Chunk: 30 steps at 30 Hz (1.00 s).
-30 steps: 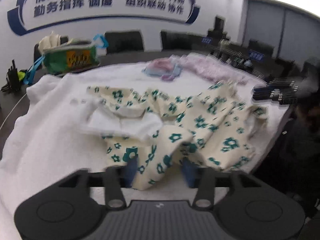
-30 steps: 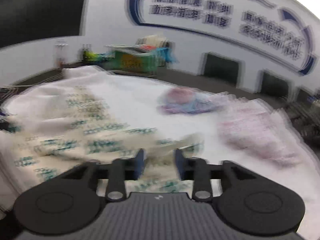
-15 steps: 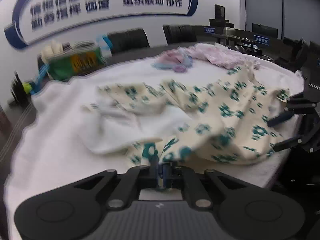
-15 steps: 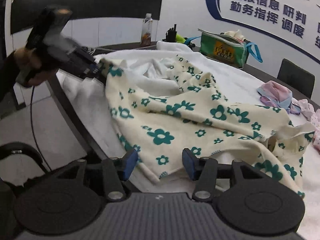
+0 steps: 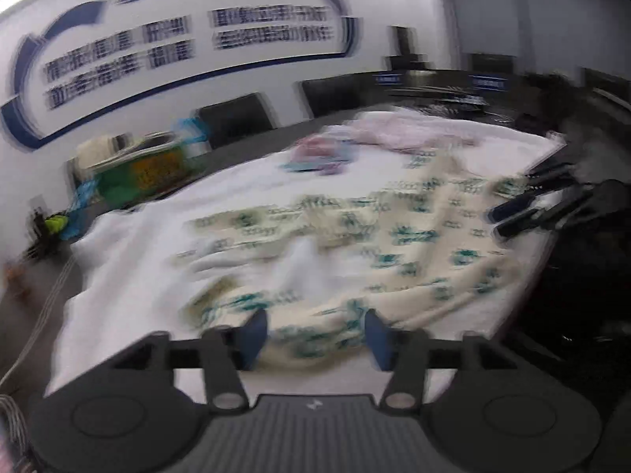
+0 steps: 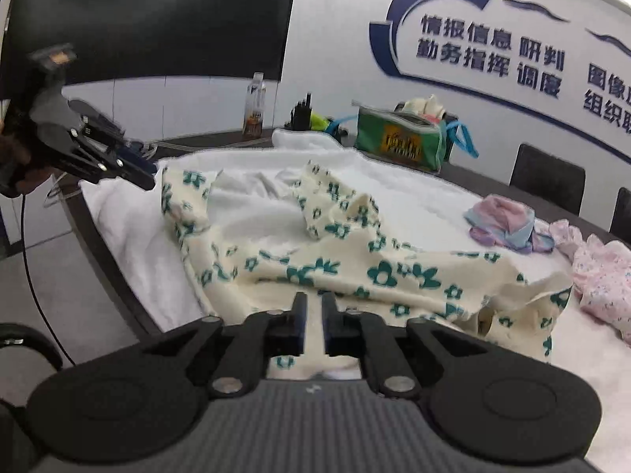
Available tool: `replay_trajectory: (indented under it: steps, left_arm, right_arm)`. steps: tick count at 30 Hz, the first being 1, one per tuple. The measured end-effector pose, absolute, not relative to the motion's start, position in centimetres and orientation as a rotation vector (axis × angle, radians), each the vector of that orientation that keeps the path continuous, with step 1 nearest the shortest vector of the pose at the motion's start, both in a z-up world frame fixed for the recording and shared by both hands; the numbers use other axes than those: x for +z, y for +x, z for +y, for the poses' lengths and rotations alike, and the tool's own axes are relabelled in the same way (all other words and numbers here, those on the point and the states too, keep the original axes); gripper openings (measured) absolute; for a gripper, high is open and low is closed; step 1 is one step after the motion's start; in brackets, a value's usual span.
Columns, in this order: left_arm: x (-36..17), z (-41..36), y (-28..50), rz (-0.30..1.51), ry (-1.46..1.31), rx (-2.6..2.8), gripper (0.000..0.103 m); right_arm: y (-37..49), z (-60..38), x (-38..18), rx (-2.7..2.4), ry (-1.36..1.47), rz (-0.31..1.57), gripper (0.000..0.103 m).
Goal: Fold clothes
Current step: 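Lift the cream garment high with both grippers and shake it out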
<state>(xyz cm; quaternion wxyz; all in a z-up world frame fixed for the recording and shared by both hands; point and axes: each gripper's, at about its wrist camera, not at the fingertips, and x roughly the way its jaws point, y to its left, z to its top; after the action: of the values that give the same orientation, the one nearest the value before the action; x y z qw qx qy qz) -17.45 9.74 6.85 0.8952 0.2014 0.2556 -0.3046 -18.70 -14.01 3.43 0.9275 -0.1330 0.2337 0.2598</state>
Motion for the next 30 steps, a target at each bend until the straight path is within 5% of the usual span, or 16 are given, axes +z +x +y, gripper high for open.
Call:
replay_trajectory:
  steps: [2, 4, 6, 8, 10, 11, 12, 19, 25, 30]
  left_arm:
    - [5.8, 7.8, -17.1, 0.542, 0.501, -0.685, 0.056]
    - [4.7, 6.7, -16.1, 0.556, 0.577, -0.677, 0.056]
    - [4.0, 6.6, -14.9, 0.584, 0.591, -0.659, 0.056]
    - [3.4, 6.8, -13.8, 0.606, 0.597, -0.653, 0.055]
    - [3.2, 7.5, -12.7, 0.64, 0.581, -0.673, 0.04]
    - [3.2, 8.0, -12.1, 0.662, 0.565, -0.687, 0.016]
    - [3.2, 8.5, -11.6, 0.683, 0.546, -0.699, 0.006]
    - [12.7, 10.6, -12.8, 0.596, 0.246, -0.683, 0.004]
    - [26.6, 10.0, -10.3, 0.342, 0.366, -0.609, 0.004]
    - [32.3, 7.8, -5.4, 0.328, 0.488, -0.509, 0.004]
  right_arm:
    - [-18.8, -13.7, 2.8, 0.572, -0.298, 0.503, 0.049]
    - [-19.0, -13.3, 2.1, 0.601, -0.33, 0.522, 0.052]
    - [-18.8, -13.0, 1.4, 0.583, -0.355, 0.544, 0.05]
    - [-18.1, -13.2, 0.7, 0.574, -0.337, 0.571, 0.028]
    - [-17.7, -13.2, 0.4, 0.588, -0.32, 0.583, 0.017]
    - [-17.6, -13.3, 0.4, 0.599, -0.312, 0.586, 0.009]
    - [-17.5, -13.3, 0.5, 0.603, -0.308, 0.576, 0.006]
    - [-19.3, -15.7, 8.8, 0.612, -0.269, 0.277, 0.004]
    - [-19.1, -18.1, 21.6, 0.596, -0.352, -0.044, 0.003]
    - [-12.0, -17.7, 27.3, 0.528, -0.478, -0.074, 0.003]
